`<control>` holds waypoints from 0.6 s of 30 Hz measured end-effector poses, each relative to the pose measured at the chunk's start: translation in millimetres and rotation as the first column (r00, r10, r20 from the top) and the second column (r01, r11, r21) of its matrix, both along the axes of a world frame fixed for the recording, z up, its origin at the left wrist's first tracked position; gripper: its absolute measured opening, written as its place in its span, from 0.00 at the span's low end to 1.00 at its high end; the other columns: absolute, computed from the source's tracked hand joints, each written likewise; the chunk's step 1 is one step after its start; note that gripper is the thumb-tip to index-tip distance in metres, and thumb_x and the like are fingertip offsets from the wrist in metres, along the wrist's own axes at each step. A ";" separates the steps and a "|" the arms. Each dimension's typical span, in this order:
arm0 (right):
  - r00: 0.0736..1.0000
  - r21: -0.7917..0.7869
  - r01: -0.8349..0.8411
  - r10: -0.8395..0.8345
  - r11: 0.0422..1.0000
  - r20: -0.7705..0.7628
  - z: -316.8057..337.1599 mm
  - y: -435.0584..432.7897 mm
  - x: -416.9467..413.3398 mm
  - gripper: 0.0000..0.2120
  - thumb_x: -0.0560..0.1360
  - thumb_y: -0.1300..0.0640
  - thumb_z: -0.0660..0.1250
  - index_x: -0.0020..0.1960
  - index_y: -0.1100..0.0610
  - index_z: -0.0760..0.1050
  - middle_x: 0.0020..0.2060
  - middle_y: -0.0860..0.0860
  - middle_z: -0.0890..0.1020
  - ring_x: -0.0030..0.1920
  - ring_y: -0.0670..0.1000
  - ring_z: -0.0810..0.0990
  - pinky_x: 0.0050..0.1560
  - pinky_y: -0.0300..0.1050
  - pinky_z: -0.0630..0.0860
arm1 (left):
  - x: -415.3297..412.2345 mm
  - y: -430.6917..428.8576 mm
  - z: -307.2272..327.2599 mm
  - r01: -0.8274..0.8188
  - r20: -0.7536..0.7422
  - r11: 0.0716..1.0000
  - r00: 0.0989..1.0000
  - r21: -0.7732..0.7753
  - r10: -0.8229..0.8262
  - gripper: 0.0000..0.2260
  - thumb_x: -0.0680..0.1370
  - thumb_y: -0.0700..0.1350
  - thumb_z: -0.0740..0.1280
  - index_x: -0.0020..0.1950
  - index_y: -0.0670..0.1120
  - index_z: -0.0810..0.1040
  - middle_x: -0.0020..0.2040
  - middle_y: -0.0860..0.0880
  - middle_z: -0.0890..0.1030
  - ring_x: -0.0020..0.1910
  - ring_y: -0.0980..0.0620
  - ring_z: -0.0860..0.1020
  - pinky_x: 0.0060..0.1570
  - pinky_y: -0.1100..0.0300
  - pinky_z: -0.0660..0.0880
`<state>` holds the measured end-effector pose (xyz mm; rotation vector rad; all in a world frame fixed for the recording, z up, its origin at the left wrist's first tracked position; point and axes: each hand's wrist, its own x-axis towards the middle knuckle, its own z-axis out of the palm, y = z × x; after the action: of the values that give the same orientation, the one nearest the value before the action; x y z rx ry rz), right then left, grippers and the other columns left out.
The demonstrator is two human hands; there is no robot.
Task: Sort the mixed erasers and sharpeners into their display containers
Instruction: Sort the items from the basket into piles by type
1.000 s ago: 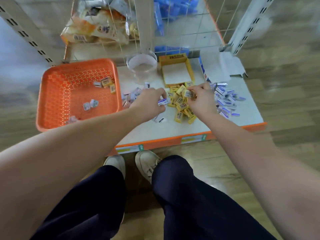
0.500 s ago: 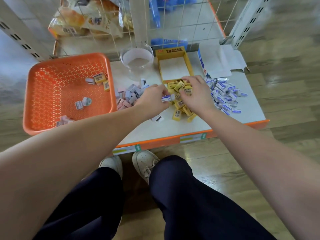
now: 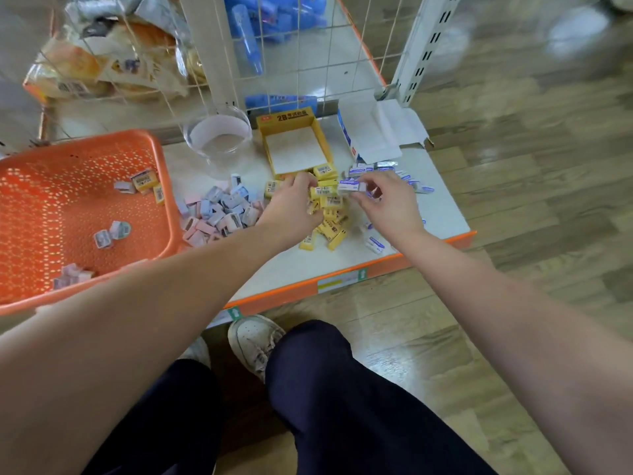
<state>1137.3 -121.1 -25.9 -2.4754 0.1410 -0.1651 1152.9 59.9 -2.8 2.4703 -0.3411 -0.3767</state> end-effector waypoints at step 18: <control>0.985 -0.147 0.093 -0.112 0.985 -0.130 -10.6 20.8 -9.2 0.17 0.76 0.61 0.60 0.65 0.58 0.72 0.57 0.57 0.76 0.59 0.58 0.71 0.56 0.51 0.70 | -12.1 21.9 -19.0 0.310 -0.170 0.922 0.946 0.232 -0.276 0.22 0.78 0.43 0.61 0.73 0.46 0.65 0.73 0.46 0.62 0.70 0.44 0.65 0.68 0.51 0.64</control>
<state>1128.2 -100.3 -36.6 -2.6217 0.3267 -0.0490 1140.9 81.9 -21.8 2.6286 -0.6469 -0.7518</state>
